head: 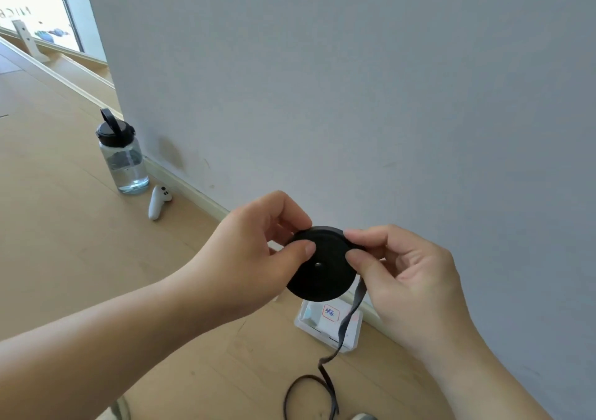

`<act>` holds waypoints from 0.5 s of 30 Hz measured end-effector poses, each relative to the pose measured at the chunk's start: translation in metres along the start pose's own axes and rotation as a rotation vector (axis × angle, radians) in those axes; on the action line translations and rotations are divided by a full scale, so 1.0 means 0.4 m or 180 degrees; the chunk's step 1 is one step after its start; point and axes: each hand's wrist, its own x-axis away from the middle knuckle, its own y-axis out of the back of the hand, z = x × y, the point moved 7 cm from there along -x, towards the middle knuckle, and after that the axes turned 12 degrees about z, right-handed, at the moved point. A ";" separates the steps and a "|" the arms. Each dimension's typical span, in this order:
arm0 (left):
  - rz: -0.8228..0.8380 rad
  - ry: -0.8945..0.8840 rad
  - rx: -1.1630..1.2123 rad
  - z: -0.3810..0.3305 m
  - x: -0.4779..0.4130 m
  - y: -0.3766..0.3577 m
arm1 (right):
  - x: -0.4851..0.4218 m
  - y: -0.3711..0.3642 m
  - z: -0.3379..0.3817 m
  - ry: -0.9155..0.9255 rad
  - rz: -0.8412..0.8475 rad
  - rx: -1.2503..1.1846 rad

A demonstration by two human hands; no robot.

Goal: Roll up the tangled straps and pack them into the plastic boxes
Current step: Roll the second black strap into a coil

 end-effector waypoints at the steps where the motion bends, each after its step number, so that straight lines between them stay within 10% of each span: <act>1: -0.0018 -0.0041 -0.0024 -0.002 -0.001 0.003 | -0.001 -0.003 -0.004 -0.0049 0.0049 -0.0036; 15: -0.0228 -0.0121 0.0688 -0.010 -0.005 0.007 | 0.020 0.012 0.037 0.0379 -0.0456 -0.0180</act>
